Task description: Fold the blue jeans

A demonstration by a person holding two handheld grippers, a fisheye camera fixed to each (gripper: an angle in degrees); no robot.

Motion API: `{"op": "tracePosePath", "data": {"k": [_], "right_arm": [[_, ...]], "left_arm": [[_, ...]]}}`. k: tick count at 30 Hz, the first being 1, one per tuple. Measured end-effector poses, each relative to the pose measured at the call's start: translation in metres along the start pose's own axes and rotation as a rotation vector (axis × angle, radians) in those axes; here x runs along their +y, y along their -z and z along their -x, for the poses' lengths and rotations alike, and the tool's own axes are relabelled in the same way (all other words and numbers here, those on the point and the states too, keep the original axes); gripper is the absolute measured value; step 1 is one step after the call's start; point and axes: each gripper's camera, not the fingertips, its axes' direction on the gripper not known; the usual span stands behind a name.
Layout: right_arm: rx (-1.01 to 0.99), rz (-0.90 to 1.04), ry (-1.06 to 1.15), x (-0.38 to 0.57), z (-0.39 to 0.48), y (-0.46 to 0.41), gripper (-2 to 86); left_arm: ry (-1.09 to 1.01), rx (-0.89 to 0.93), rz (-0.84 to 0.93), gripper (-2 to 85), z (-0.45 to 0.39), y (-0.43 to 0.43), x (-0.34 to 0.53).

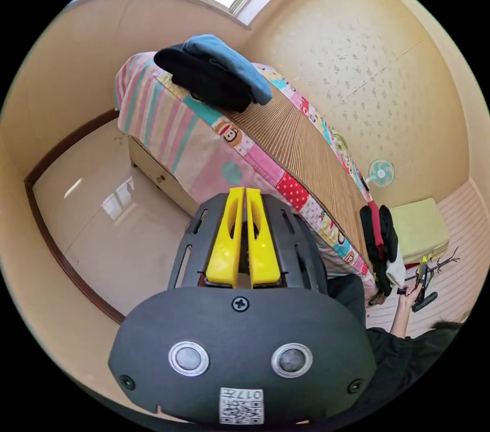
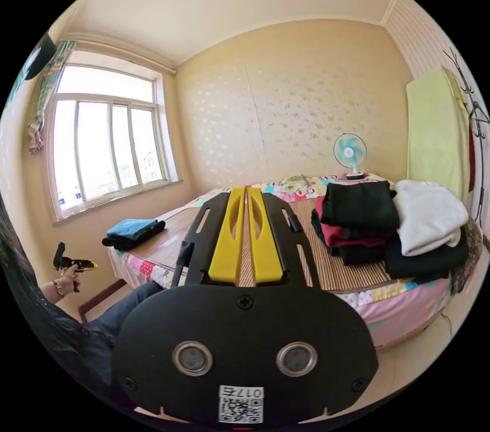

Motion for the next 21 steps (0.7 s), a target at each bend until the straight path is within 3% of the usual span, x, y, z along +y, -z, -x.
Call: {"op": "tracePosePath", "data": {"k": [4,10,15,17,18,20,21], "right_arm": [[-0.125,0.196,0.033,0.007,0.021,-0.037,0.5],[0.056,0.296,0.115,0.007,0.018,-0.011,0.5],[0.141,0.26,-0.065,0.01,-0.026,0.041,0.5],[0.136,0.222,-0.157,0.012,-0.044,0.061,0.4],[0.132,0.196,-0.212,0.012,-0.055,0.075,0.4],[0.133,0.16,-0.26,0.011,-0.069,0.095,0.4],[0.146,0.141,-0.275,0.01,-0.076,0.108,0.4]], "left_arm": [[-0.004,-0.051,-0.082,0.0,-0.008,-0.002,-0.027],[-0.142,-0.119,-0.275,7.6,-0.053,0.019,-0.141],[-0.191,-0.271,-0.086,8.5,-0.065,-0.031,-0.264],[-0.124,-0.3,0.092,6.7,-0.046,-0.084,-0.292],[-0.083,-0.277,0.093,5.6,-0.04,-0.09,-0.293],[0.195,-0.032,-0.004,1.2,-0.019,-0.084,-0.289],[0.216,0.045,-0.036,0.8,-0.021,-0.082,-0.287]]}}
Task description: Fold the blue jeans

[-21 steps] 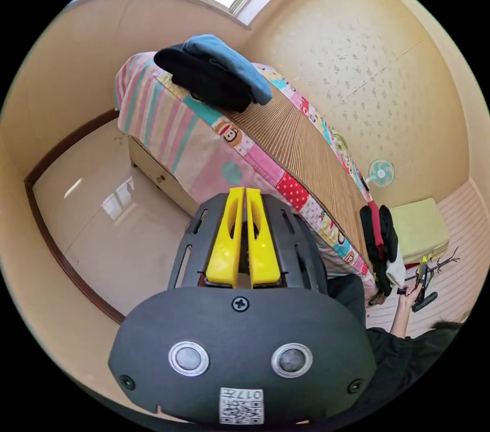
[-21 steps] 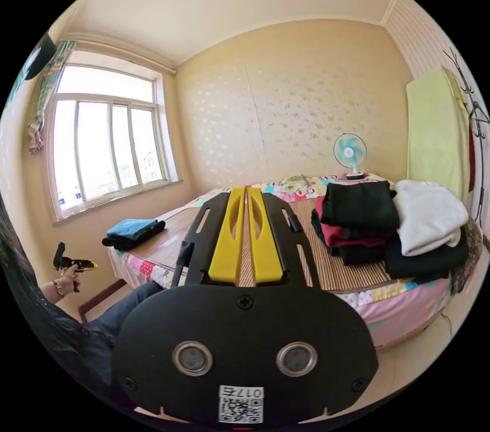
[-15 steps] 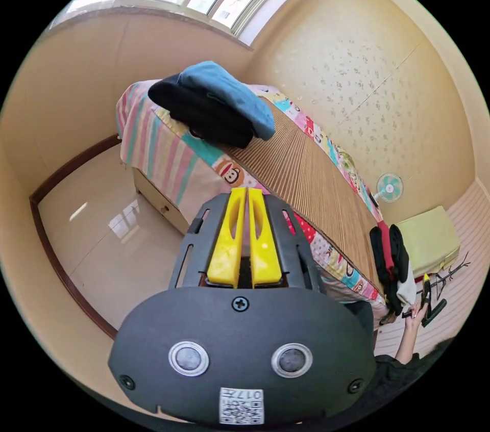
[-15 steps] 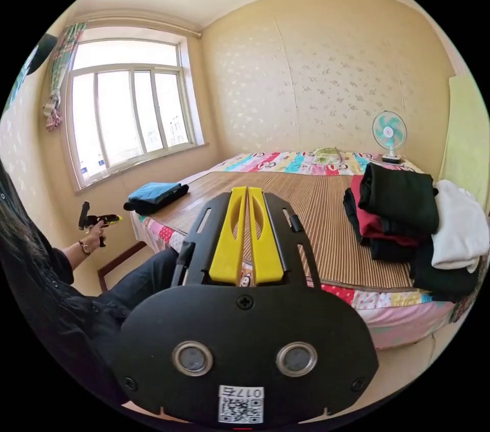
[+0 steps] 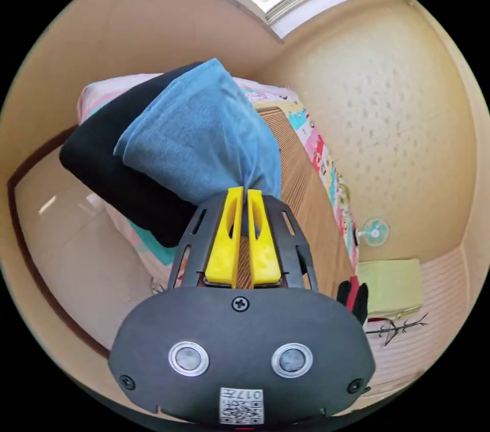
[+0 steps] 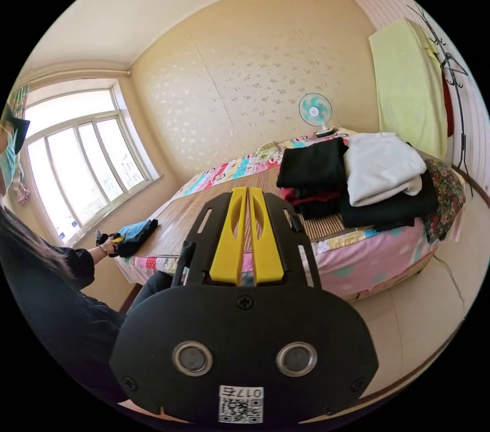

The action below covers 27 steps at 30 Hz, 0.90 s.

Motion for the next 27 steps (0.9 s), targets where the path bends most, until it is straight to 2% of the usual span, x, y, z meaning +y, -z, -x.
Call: {"op": "tracePosePath", "data": {"k": [2,3,7,9,11,14,15,18,21,23,27], "right_arm": [[0.031,-0.02,-0.024,-0.002,-0.013,0.012,0.4],[0.043,-0.025,-0.045,-0.004,-0.021,0.015,0.4],[-0.054,0.001,-0.075,-0.013,-0.031,-0.009,0.4],[-0.09,0.014,-0.062,-0.015,-0.026,-0.027,0.4],[-0.124,0.043,-0.051,-0.015,-0.021,-0.045,0.4],[-0.182,0.131,-0.048,-0.011,-0.021,-0.07,0.4],[-0.191,0.174,-0.041,-0.009,-0.023,-0.076,0.4],[-0.17,0.278,0.006,-0.005,-0.029,-0.086,0.4],[-0.144,0.357,0.058,-0.003,-0.035,-0.097,0.4],[-0.142,0.391,0.066,-0.004,-0.038,-0.107,0.4],[-0.238,0.397,0.037,-0.015,-0.038,-0.137,0.5]], "left_arm": [[-0.093,0.23,-0.039,-0.2,-0.039,0.001,0.015],[-0.133,0.25,-0.026,-0.4,-0.055,0.0,0.021],[-0.559,0.382,0.04,-0.4,-0.183,-0.013,0.114],[-0.7,0.423,0.146,-0.1,-0.222,-0.034,0.167],[-0.76,0.483,0.352,0.6,-0.245,-0.078,0.24],[-0.747,0.514,0.551,2.5,-0.236,-0.11,0.32],[-0.737,0.519,0.558,3.1,-0.23,-0.108,0.33],[-0.62,0.459,0.434,5.8,-0.184,-0.07,0.344],[-0.453,0.268,0.2,8.4,-0.126,-0.016,0.307],[-0.245,0.135,0.016,10.6,-0.072,0.018,0.265],[-0.034,0.175,0.019,13.4,-0.007,0.011,0.203]]}}
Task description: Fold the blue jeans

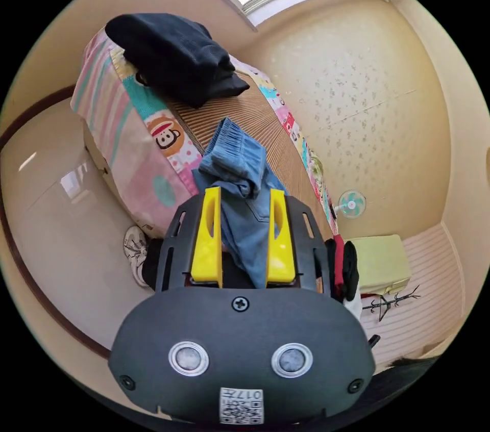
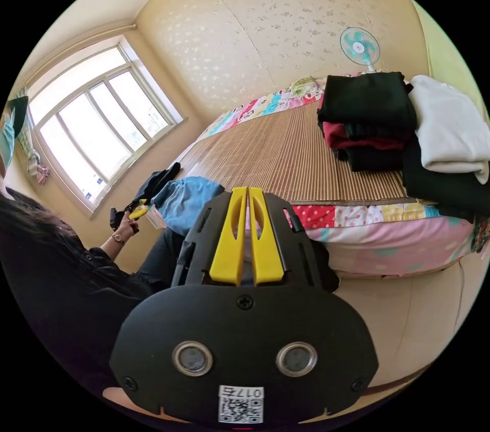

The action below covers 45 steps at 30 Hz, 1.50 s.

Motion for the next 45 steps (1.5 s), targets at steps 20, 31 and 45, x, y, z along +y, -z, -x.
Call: {"op": "tracePosePath", "data": {"k": [20,31,45], "right_arm": [[-0.381,0.289,0.427,-0.104,0.158,-0.162,14.3],[-0.615,0.175,0.103,-0.136,0.066,-0.132,3.3],[-0.698,-0.042,-0.049,-0.174,0.01,-0.061,3.1]], "left_arm": [[-0.53,0.609,0.505,2.1,-0.203,-0.071,0.104],[-0.494,0.513,0.576,8.9,-0.211,-0.059,0.107],[-0.294,0.588,0.657,12.3,-0.217,-0.077,0.131]]}}
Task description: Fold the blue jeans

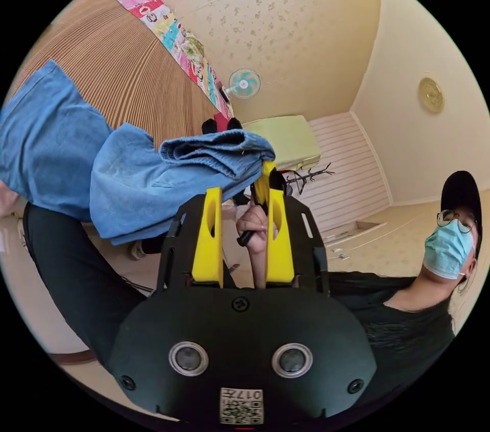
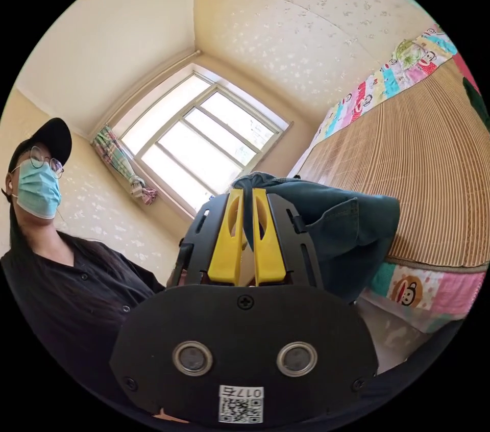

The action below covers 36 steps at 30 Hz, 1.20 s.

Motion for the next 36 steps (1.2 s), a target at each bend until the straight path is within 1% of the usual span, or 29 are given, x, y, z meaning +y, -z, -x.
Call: {"op": "tracePosePath", "data": {"k": [3,6,8,9,11,14,16,17,18,19,20,21,22,23,24,25,26,27,28,29,31,32,34,36], "right_arm": [[-0.063,0.03,0.037,-0.005,0.007,0.001,3.2],[-0.176,0.159,0.033,-0.001,0.013,-0.015,3.3],[-0.211,0.223,0.02,0.005,0.017,-0.02,3.3],[-0.236,0.228,0.004,0.009,0.018,-0.017,3.3],[-0.287,0.213,-0.052,0.013,0.013,-0.009,3.3],[-0.435,0.235,-0.107,0.014,0.005,0.002,3.2],[-0.601,0.209,-0.138,0.011,0.003,0.017,3.1],[-0.653,0.194,-0.151,0.01,0.002,0.023,3.1],[-0.723,0.153,-0.169,0.008,0.0,0.035,3.0],[-0.754,0.116,-0.163,0.007,0.002,0.049,3.0],[-0.753,0.103,-0.148,0.006,0.005,0.057,3.0],[-0.727,0.09,-0.103,0.002,0.012,0.071,2.9],[-0.678,0.092,-0.061,-0.002,0.021,0.081,2.9],[-0.649,0.094,-0.046,-0.004,0.025,0.085,2.9],[-0.589,0.094,-0.027,-0.007,0.033,0.091,2.9],[-0.545,0.092,-0.013,-0.008,0.039,0.093,2.9],[-0.533,0.092,-0.005,-0.009,0.041,0.094,2.9],[-0.527,0.09,0.011,-0.009,0.045,0.093,2.9],[-0.536,0.085,0.013,-0.007,0.047,0.09,3.0],[-0.542,0.08,0.008,-0.006,0.048,0.087,3.0],[-0.555,0.094,-0.018,0.003,0.052,0.069,3.1],[-0.556,0.115,-0.024,0.006,0.054,0.062,3.2],[-0.515,0.209,-0.055,0.022,0.06,0.036,3.5],[-0.468,0.205,-0.089,0.037,0.059,0.029,3.9]], "left_arm": [[-0.028,0.035,-0.049,11.3,-0.007,0.002,0.007],[-0.007,0.125,-0.148,12.8,0.003,0.003,0.011],[0.031,0.202,-0.238,13.2,0.015,0.011,0.017],[0.031,0.207,-0.245,12.6,0.016,0.012,0.018],[0.0,0.209,-0.199,9.9,0.018,0.011,0.018],[-0.043,0.282,-0.162,5.4,0.013,0.006,0.018],[-0.079,0.344,-0.149,2.3,0.008,0.005,0.016],[-0.113,0.384,-0.186,0.3,0.003,0.011,0.018],[-0.146,0.437,-0.225,0.1,0.0,0.017,0.019],[-0.206,0.531,-0.284,-0.4,-0.006,0.031,0.019],[-0.247,0.527,-0.317,-0.6,-0.014,0.046,0.018],[-0.262,0.48,-0.325,-0.6,-0.02,0.053,0.017],[-0.304,0.348,-0.322,-0.5,-0.035,0.064,0.016],[-0.33,0.228,-0.265,-0.3,-0.052,0.066,0.012],[-0.332,0.19,-0.216,-0.1,-0.059,0.063,0.01],[-0.321,0.154,-0.11,0.9,-0.07,0.049,0.006],[-0.318,0.156,-0.035,2.4,-0.079,0.032,0.006],[-0.316,0.165,-0.009,4.6,-0.082,0.023,0.008],[-0.305,0.182,0.02,8.9,-0.086,0.004,0.011],[-0.293,0.182,0.029,10.5,-0.087,-0.012,0.013],[-0.279,0.178,0.034,12.1,-0.086,-0.031,0.014],[-0.28,0.207,0.039,13.2,-0.085,-0.042,0.014],[-0.256,0.255,0.067,14.9,-0.081,-0.059,0.016],[-0.216,0.234,0.066,16.1,-0.075,-0.067,0.02]]}}
